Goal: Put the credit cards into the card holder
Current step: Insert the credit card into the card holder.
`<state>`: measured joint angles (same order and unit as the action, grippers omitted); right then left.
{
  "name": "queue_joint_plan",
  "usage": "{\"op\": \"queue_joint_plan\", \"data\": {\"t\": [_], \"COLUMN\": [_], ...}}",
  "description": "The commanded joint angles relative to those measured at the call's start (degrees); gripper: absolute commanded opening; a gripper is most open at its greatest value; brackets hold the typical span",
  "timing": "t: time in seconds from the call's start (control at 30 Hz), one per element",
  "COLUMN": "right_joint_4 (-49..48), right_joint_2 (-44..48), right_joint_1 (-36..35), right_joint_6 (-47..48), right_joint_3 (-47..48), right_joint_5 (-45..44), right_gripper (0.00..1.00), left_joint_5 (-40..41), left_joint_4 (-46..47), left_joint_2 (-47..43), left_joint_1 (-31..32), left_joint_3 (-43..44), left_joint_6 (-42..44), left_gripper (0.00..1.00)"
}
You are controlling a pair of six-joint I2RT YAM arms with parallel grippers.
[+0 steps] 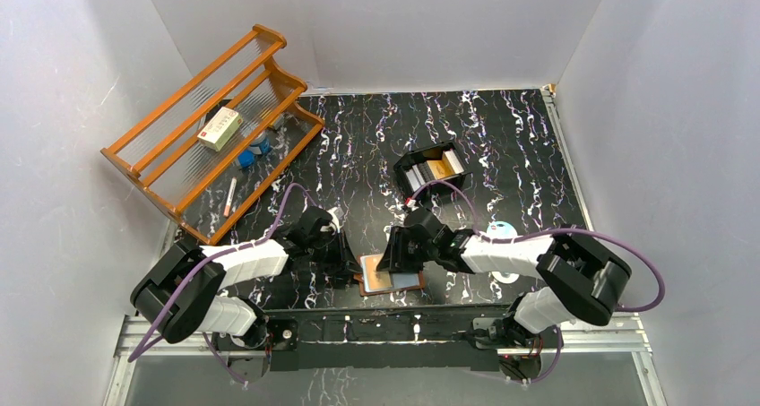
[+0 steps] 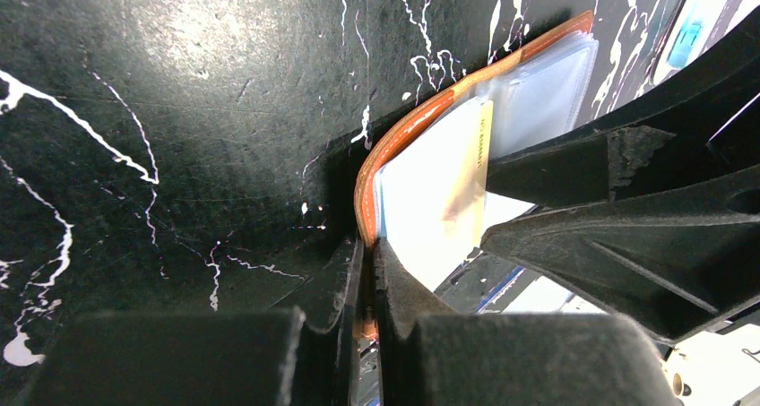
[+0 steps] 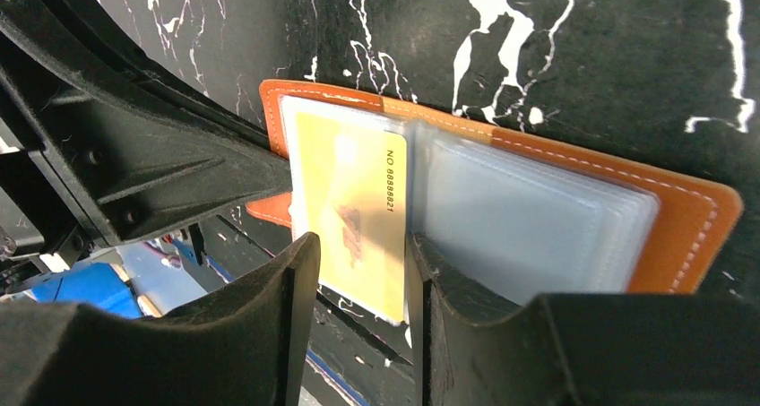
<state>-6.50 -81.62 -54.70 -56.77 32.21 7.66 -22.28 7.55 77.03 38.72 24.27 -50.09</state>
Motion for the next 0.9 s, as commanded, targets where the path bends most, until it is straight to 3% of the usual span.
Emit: {"op": "queue_joint_plan", "data": {"t": [0.0,0.43,0.67,0.87], "right_joint_4": [-1.4,1.1,8.0,12.4], "right_joint_2": [-1.7,-1.9,5.1,9.5], "right_joint_1": [-1.1,-2.2,-2.0,0.2], "right_joint_6": [0.4,1.6,4.8,6.7], "right_joint_3": [3.5,5.3,5.5,3.8], "right_joint_5": [0.0,-1.0,-6.9,-9.6], "right_gripper": [0.47,0.43,0.54,0.59], "left_joint_5": [0.9,0.8,0.9,-2.0], "left_joint_4": [-2.6,-3.5,-7.3,-7.5], "left_joint_2": [-0.9,-2.3,-5.6,-8.5], "left_joint_1": [-0.1,-0.2,-0.1,-0.1], "left_joint_3": [-0.2,-0.1,1.9,3.8], "left_joint_6": [0.6,0.5,1.1,0.7], "left_gripper": [0.00,0.00,0.01,0.13]}}
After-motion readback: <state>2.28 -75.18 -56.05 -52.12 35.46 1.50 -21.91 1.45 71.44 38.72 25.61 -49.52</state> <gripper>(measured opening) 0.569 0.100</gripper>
